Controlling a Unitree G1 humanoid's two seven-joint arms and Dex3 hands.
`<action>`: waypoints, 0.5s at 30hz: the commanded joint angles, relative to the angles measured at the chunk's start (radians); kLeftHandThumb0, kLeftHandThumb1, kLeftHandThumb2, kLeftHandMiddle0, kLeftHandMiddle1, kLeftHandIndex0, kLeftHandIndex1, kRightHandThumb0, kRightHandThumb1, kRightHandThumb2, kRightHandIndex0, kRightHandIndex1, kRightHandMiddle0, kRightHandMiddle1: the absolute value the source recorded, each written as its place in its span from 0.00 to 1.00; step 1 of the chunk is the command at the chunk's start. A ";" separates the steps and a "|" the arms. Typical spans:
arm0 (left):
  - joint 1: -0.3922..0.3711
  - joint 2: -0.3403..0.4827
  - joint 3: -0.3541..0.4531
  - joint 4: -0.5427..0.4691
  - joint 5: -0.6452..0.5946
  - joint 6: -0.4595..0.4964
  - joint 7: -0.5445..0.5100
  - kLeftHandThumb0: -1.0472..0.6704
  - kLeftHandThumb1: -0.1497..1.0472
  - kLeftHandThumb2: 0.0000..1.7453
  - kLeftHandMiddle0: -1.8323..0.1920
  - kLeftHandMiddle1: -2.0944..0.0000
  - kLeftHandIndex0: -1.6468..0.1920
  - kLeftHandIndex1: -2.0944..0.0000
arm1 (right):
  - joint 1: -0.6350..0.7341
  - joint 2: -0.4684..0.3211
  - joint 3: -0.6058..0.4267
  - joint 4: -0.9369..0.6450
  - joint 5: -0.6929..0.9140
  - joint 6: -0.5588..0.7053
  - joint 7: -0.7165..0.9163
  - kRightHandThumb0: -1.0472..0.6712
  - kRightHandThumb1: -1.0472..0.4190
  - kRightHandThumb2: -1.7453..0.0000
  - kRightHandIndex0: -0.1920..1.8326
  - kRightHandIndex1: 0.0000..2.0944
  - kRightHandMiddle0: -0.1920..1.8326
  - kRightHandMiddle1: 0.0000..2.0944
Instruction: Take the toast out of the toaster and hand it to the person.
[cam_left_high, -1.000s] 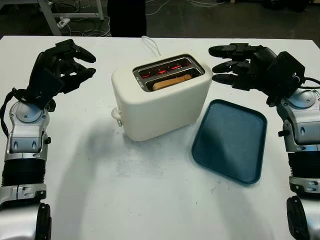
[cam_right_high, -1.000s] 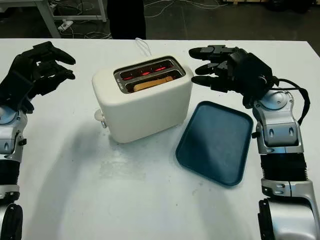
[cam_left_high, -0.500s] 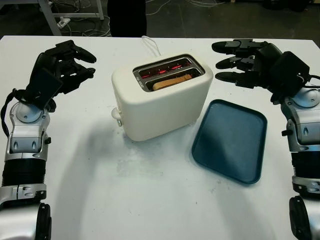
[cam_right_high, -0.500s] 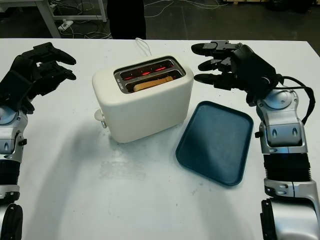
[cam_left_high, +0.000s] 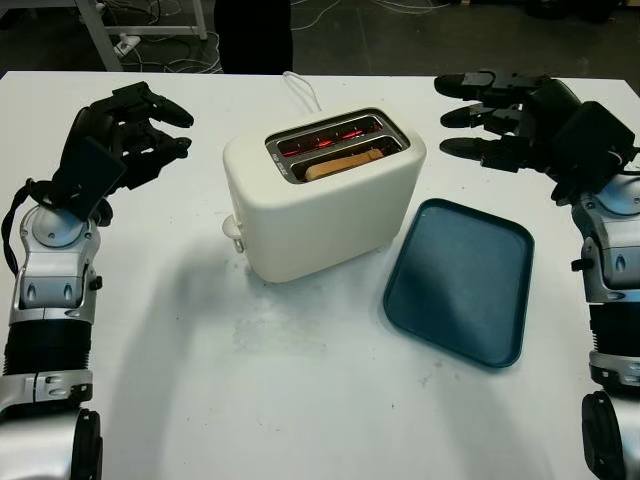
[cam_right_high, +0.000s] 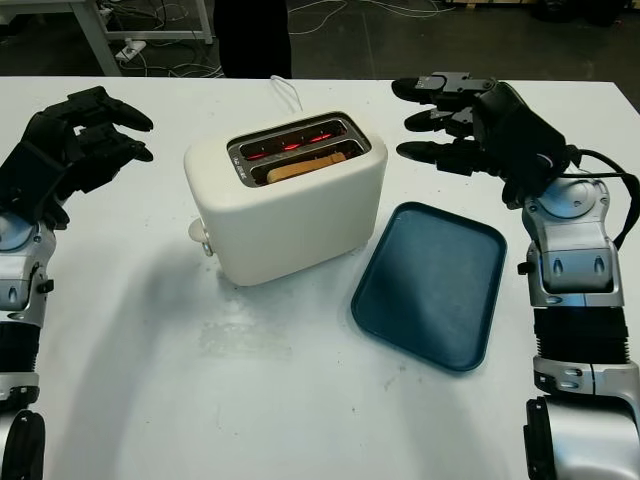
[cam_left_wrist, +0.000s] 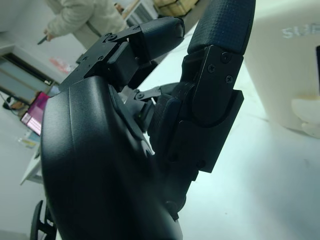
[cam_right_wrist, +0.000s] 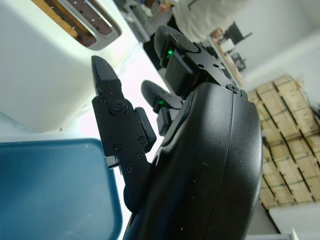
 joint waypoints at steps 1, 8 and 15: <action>0.009 -0.003 0.005 -0.005 -0.011 -0.006 -0.005 0.00 0.89 0.06 0.58 0.46 0.57 0.50 | 0.012 -0.009 -0.003 0.006 -0.006 -0.027 -0.010 0.53 0.12 1.00 0.29 0.30 0.40 0.00; 0.010 -0.006 0.005 -0.014 -0.015 0.004 0.006 0.00 0.89 0.07 0.64 0.41 0.62 0.45 | 0.019 -0.006 0.005 -0.003 -0.024 -0.013 -0.020 0.51 0.12 1.00 0.30 0.28 0.39 0.00; 0.013 -0.006 0.008 -0.014 -0.018 0.002 0.006 0.00 0.89 0.06 0.66 0.39 0.64 0.43 | 0.026 0.003 0.004 -0.031 -0.017 0.029 -0.029 0.52 0.10 0.99 0.29 0.25 0.38 0.00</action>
